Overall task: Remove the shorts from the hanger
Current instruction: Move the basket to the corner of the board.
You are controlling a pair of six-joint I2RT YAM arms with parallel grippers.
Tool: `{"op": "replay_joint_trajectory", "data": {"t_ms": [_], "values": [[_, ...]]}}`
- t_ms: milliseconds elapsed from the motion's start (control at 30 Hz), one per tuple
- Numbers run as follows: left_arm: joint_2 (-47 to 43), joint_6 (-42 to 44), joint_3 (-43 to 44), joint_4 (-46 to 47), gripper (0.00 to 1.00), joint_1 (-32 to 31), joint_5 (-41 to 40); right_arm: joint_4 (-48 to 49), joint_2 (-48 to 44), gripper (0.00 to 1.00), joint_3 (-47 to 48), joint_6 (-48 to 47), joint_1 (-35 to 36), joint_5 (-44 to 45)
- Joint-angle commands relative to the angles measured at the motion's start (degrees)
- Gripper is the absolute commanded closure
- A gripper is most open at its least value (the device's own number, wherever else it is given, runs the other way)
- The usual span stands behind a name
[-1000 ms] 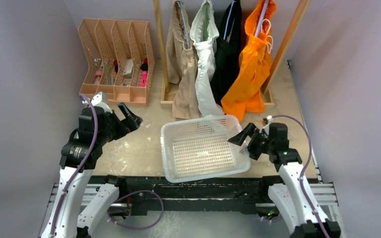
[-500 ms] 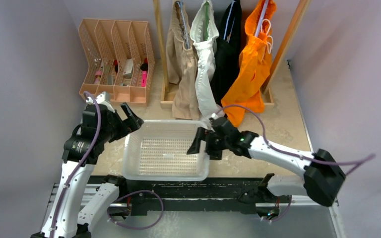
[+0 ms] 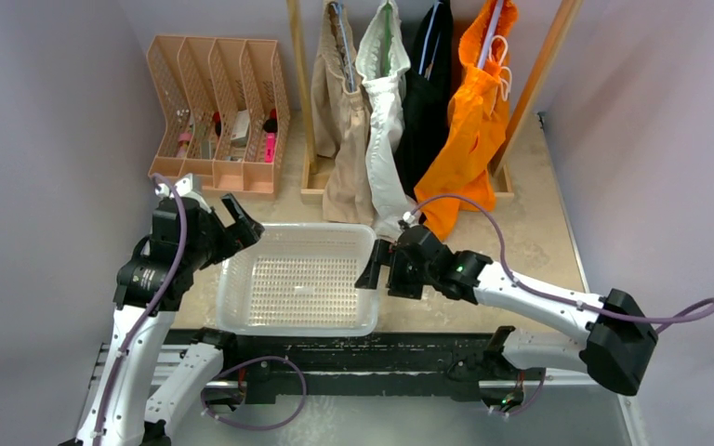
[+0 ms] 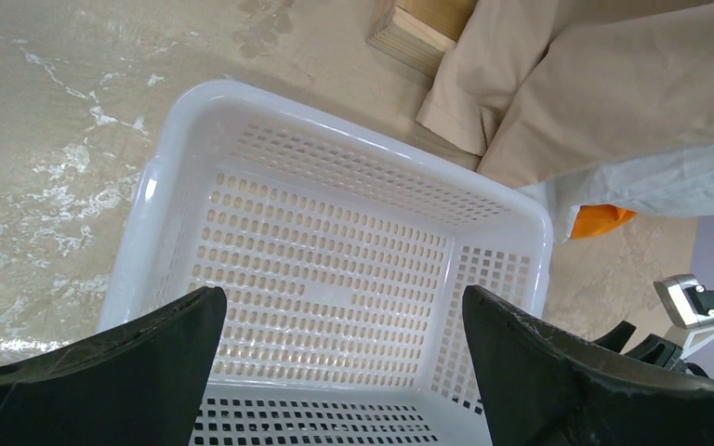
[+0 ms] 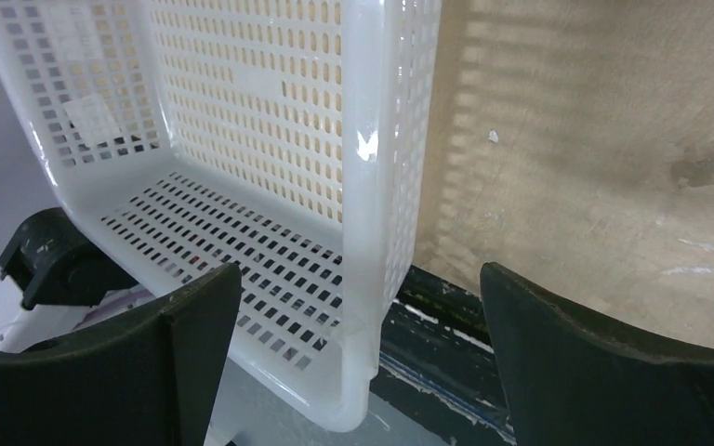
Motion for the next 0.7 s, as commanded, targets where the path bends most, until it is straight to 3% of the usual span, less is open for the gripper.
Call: {"op": "replay_joint_trajectory", "data": {"t_ms": [0,67,167,267,400,533,667], "values": [[-0.23,-0.42,0.92,1.62,0.01,0.32,-1.57,13.56,1.23,0.01,-3.1,1.26,0.05,-4.1],[-0.13,-0.83,0.94,1.82,0.01,0.32,-1.46,18.85,5.67,0.01,-1.54,1.36,0.28,-8.29],[-0.26,-0.94,2.01,0.8,0.01,0.31,-2.48,20.52,15.88,0.01,8.41,0.22,3.61,-8.76],[-0.85,-1.69,4.6,-3.09,0.02,0.31,-10.45,19.76,22.59,0.0,17.77,4.19,7.83,-3.21],[-2.7,-2.65,6.84,-8.58,0.02,0.32,-20.59,26.59,31.03,0.01,23.63,8.91,8.62,-7.67],[-3.17,-2.4,6.7,-11.7,0.02,0.31,-22.11,16.54,27.94,0.0,28.81,5.57,11.49,3.87],[-3.36,-3.01,1.9,-9.25,0.02,0.31,-17.87,9.9,18.34,0.0,21.67,8.81,11.56,9.96]]}}
